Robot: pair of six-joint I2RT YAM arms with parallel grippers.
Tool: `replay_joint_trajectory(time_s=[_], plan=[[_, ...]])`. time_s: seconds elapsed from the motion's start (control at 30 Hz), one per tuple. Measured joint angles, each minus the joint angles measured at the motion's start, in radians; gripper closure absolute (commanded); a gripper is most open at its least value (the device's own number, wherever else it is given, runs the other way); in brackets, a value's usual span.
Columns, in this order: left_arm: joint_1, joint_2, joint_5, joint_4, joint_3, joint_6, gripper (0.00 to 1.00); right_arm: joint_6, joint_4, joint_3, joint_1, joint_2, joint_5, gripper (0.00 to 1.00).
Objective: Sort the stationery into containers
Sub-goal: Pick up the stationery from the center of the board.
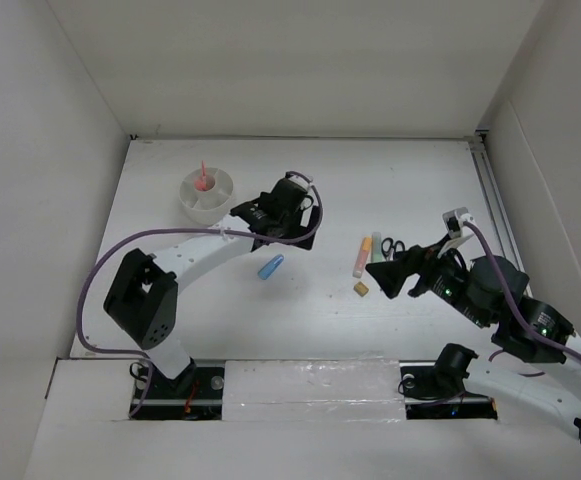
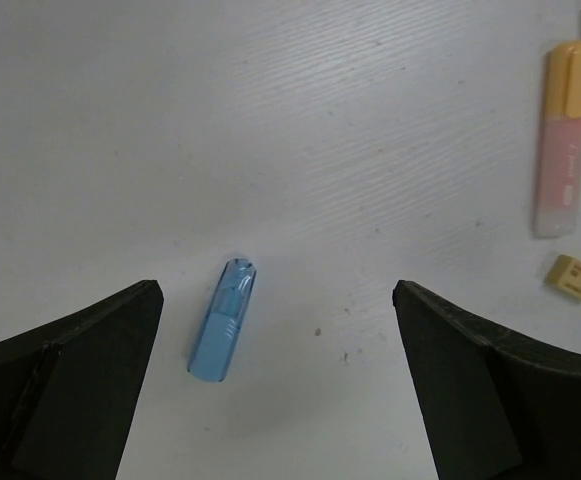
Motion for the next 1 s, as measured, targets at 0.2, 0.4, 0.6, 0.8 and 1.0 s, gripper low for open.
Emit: replay_joint_trajectory(time_s=[0.2, 0.4, 0.6, 0.8, 1.0], plan=[[0.005, 0.071, -0.027, -0.044, -0.021, 0.006, 0.00, 0.000, 0.005, -0.006, 0.000, -0.027, -0.033, 0.01], [0.027, 0.081, 0.006, -0.079, -0.078, 0.027, 0.00, 0.000, 0.021, -0.032, 0.000, -0.052, -0.066, 0.01], [0.091, 0.127, 0.051, -0.085, -0.080, 0.050, 0.00, -0.015, 0.035, -0.048, 0.000, -0.060, -0.106, 0.01], [0.098, 0.212, 0.089, -0.087, -0.078, 0.065, 0.04, -0.030, 0.045, -0.048, 0.000, -0.068, -0.131, 0.01], [0.096, 0.228, 0.098, -0.093, -0.061, 0.075, 0.22, -0.034, 0.057, -0.048, 0.000, -0.081, -0.149, 0.01]])
